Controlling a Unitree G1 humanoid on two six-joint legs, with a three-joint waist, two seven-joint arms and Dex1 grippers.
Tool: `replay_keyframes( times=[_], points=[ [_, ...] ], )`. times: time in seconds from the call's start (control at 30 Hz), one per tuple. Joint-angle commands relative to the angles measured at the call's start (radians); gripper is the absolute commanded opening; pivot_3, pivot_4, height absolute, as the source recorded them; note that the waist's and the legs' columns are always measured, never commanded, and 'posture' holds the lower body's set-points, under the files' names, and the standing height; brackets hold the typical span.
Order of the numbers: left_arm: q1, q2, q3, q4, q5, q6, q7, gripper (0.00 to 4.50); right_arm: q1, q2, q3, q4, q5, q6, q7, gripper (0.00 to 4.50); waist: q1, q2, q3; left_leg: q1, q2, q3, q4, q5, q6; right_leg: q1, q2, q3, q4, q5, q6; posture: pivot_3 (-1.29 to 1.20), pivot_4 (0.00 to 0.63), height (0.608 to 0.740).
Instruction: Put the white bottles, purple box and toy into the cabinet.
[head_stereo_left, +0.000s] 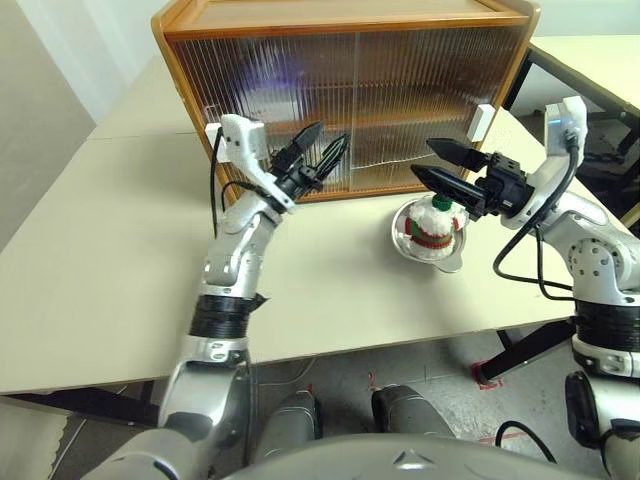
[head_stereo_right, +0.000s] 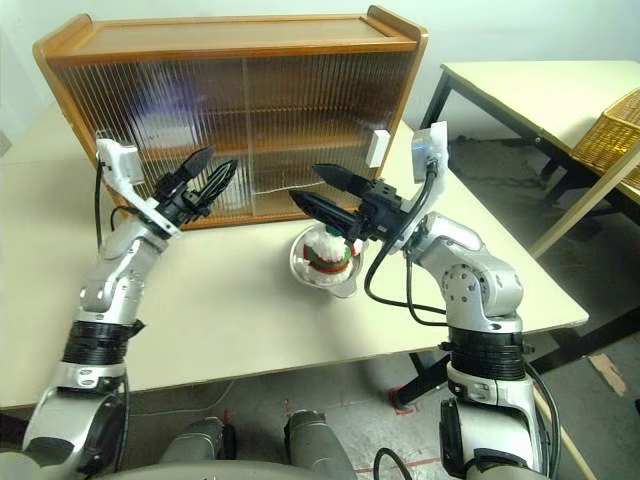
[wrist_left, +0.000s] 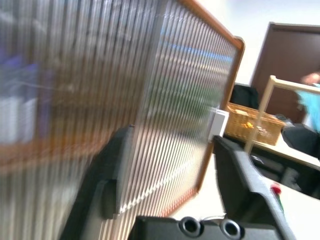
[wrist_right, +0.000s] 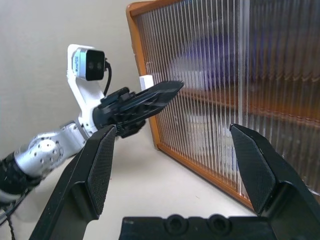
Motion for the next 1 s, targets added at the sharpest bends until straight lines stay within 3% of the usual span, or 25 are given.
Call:
replay_keyframes(
  times=[0.03, 0.1, 0.37, 0.47, 0.77, 1.0],
  points=[
    [0.023, 0.098, 0.063, 0.002, -0.111, 0.074, -0.177, 4.43, 0.019, -0.019, -0.014, -0.005, -0.022, -0.013, -0.014, 4.50, 0.000, 0.000, 0.000, 0.000, 0.001, 0.000, 0.000, 0.000, 0.000, 0.000, 0.001, 0.000, 0.000, 0.001, -0.001, -0.16, 0.035, 0.740],
    [0.045, 0.154, 0.084, -0.005, -0.136, 0.094, -0.240, 4.47, 0.026, -0.024, -0.021, 0.001, -0.031, -0.023, -0.027, 4.50, -0.001, 0.001, -0.001, 0.000, 0.001, 0.000, 0.000, 0.000, 0.000, -0.001, 0.001, 0.000, 0.000, 0.005, -0.008, -0.16, 0.033, 0.740],
    [0.162, 0.287, 0.163, -0.100, -0.269, 0.219, -0.380, 4.47, 0.017, -0.050, -0.032, 0.130, -0.159, -0.107, -0.125, 4.50, -0.004, 0.001, -0.001, 0.000, 0.001, 0.000, 0.000, 0.000, 0.000, -0.004, 0.000, 0.000, -0.001, 0.006, -0.010, -0.15, 0.038, 0.740],
    [0.195, 0.303, 0.176, -0.135, -0.289, 0.243, -0.389, 4.50, -0.013, -0.066, -0.021, 0.208, -0.222, -0.117, -0.168, 3.56, -0.003, 0.002, -0.001, 0.000, 0.002, -0.001, 0.000, 0.000, 0.000, -0.007, 0.000, 0.001, -0.001, 0.006, -0.010, -0.14, 0.043, 0.740],
    [0.236, 0.297, 0.189, -0.186, -0.302, 0.257, -0.379, 4.50, -0.101, -0.076, -0.022, 0.339, -0.307, -0.114, -0.236, 0.07, -0.003, 0.002, -0.001, 0.000, 0.002, -0.001, -0.007, 0.000, -0.001, -0.008, 0.000, 0.001, 0.002, 0.005, -0.009, -0.12, 0.049, 0.740],
    [0.238, 0.278, 0.198, -0.197, -0.300, 0.202, -0.378, 4.50, -0.193, -0.067, -0.020, 0.456, -0.387, -0.146, -0.307, 0.03, 0.000, 0.002, -0.001, 0.000, 0.002, -0.002, -0.013, 0.001, 0.000, -0.012, 0.000, 0.001, 0.004, 0.005, -0.009, -0.11, 0.049, 0.740]
  ],
)
